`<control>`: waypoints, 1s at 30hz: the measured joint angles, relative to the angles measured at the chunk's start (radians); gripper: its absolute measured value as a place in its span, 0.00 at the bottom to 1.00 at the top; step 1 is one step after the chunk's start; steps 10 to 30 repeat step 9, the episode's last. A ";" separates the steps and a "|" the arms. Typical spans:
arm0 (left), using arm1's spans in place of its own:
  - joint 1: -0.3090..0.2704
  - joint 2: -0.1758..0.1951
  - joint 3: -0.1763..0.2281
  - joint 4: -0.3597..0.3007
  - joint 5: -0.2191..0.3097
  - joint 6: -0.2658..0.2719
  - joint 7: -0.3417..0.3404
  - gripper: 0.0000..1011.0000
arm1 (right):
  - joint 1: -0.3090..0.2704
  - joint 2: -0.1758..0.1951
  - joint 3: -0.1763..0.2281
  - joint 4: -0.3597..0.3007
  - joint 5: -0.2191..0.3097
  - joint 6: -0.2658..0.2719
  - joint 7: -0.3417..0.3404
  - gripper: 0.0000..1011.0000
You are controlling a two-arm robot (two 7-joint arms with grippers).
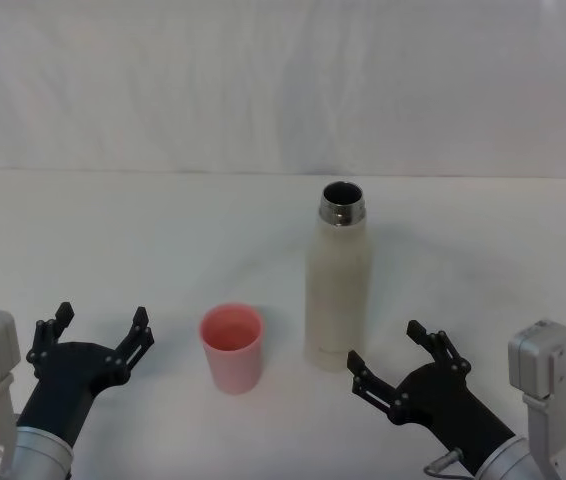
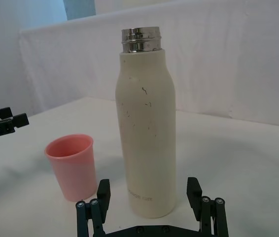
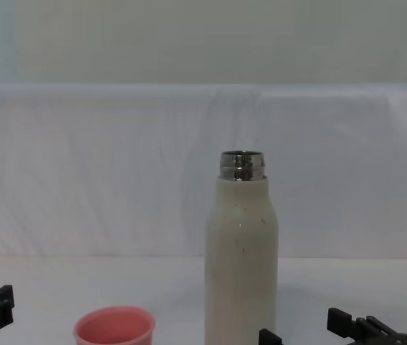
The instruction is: Grasp the thermos with one hand and pour water into the cup lid.
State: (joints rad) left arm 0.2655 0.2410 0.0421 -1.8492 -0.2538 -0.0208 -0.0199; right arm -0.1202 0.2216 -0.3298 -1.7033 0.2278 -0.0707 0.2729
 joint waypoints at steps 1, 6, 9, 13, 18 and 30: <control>0.000 0.000 0.000 0.000 0.000 0.000 0.000 0.99 | 0.000 0.000 0.000 0.000 0.000 0.000 0.000 0.99; 0.000 0.000 0.000 0.000 0.000 0.000 0.000 0.99 | -0.001 0.000 0.001 -0.002 0.000 0.000 -0.001 0.99; 0.000 0.000 0.000 0.000 0.000 0.000 0.000 0.99 | -0.001 0.001 0.001 -0.002 0.000 0.000 -0.001 0.99; 0.000 0.000 0.000 0.000 0.000 0.000 0.000 0.99 | -0.001 0.001 0.001 -0.002 0.000 0.000 -0.001 0.99; 0.000 0.000 0.000 0.000 0.000 0.000 0.000 0.99 | -0.001 0.001 0.001 -0.002 0.000 0.000 -0.001 0.99; 0.000 0.000 0.000 0.000 0.000 0.000 0.000 0.99 | -0.001 0.001 0.001 -0.002 0.000 0.000 -0.001 0.99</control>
